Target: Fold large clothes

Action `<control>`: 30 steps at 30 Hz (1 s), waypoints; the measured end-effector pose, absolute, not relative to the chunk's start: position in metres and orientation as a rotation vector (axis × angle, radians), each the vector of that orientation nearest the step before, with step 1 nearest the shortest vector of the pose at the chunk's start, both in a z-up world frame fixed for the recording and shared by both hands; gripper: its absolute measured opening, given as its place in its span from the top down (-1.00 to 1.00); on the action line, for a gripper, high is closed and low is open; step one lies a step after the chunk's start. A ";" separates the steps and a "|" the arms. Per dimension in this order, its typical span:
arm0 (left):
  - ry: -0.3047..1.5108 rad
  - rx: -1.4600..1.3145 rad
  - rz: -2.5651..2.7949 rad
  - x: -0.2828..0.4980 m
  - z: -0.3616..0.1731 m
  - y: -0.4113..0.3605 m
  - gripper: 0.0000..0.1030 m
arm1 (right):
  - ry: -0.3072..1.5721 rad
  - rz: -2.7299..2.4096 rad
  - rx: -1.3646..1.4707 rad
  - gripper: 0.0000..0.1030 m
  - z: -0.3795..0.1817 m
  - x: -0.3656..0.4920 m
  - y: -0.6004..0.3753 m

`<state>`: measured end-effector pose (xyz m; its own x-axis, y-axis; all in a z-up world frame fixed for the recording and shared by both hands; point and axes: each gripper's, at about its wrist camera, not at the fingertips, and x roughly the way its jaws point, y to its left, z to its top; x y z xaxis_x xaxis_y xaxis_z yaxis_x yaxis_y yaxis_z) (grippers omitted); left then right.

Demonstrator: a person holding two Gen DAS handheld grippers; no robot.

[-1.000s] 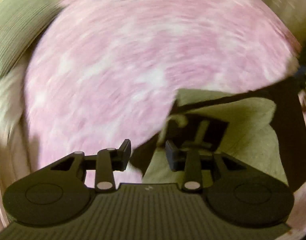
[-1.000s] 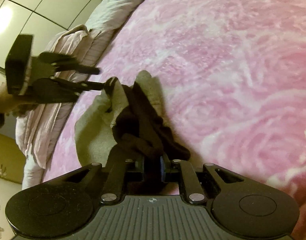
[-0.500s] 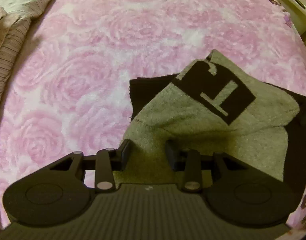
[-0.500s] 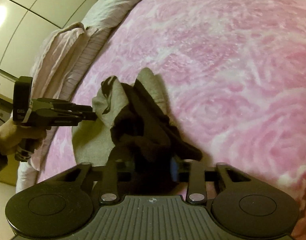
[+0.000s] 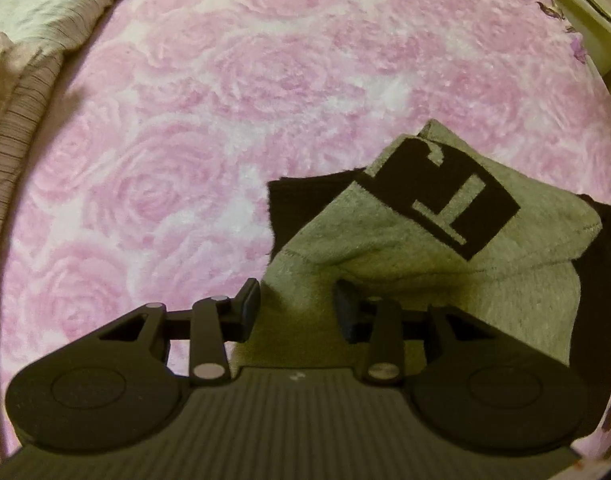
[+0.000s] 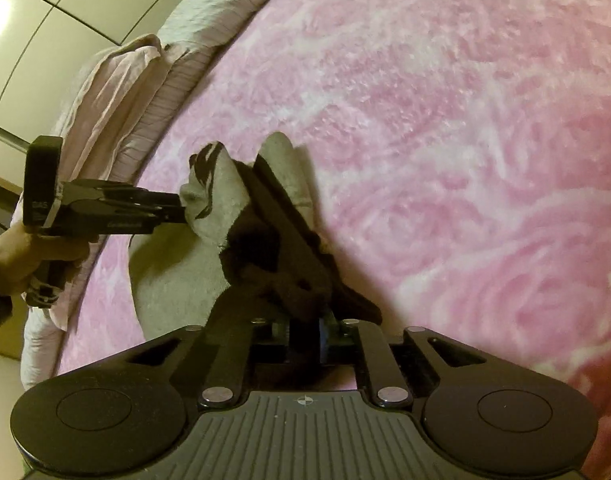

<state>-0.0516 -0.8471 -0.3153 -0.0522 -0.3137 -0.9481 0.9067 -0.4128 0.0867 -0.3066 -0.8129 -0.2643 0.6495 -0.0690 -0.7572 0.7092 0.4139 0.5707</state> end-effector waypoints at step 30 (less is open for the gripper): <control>0.697 1.227 -1.671 -0.080 -0.289 -0.822 0.36 | 0.642 -0.396 0.912 0.52 -0.234 -0.262 -0.801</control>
